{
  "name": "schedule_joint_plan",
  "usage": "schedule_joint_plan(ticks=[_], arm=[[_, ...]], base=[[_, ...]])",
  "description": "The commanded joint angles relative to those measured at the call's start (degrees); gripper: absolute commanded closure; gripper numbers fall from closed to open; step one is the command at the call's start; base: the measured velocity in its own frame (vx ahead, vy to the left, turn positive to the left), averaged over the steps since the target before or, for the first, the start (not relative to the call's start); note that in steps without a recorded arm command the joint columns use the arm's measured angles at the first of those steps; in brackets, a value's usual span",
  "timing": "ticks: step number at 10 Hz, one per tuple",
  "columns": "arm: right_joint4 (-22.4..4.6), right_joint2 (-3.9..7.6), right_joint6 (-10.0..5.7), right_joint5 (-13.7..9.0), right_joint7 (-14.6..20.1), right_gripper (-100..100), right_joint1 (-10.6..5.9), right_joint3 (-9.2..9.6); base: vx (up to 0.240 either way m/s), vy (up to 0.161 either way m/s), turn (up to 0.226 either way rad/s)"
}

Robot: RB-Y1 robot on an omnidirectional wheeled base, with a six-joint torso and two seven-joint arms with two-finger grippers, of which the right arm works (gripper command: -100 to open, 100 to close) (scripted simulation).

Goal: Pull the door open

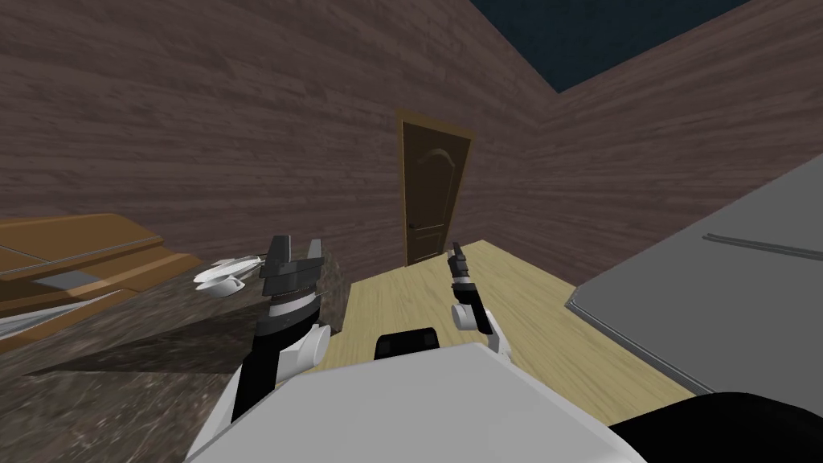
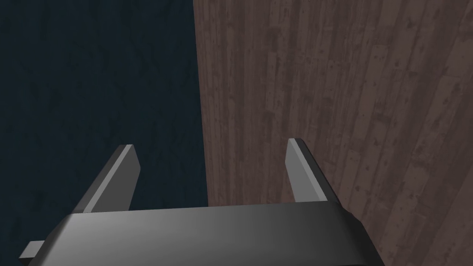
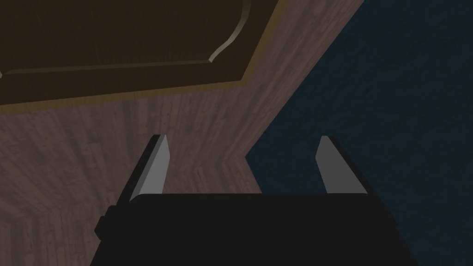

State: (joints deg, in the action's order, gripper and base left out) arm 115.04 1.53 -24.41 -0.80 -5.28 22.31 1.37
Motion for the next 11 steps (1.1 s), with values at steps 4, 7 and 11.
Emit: schedule_joint_plan(ticks=[4,7,11], arm=[[-6.1,1.69,-1.0,-0.7,0.8,-100,-2.72,-0.01],[-10.3,2.8,-1.8,-1.2,1.4,-100,-4.53,0.04],[-14.9,3.91,-2.65,-1.7,2.0,-100,-6.46,0.09]], base=[[0.096,-0.014,0.063],[0.097,-0.017,0.068],[0.072,-0.018,0.047]])
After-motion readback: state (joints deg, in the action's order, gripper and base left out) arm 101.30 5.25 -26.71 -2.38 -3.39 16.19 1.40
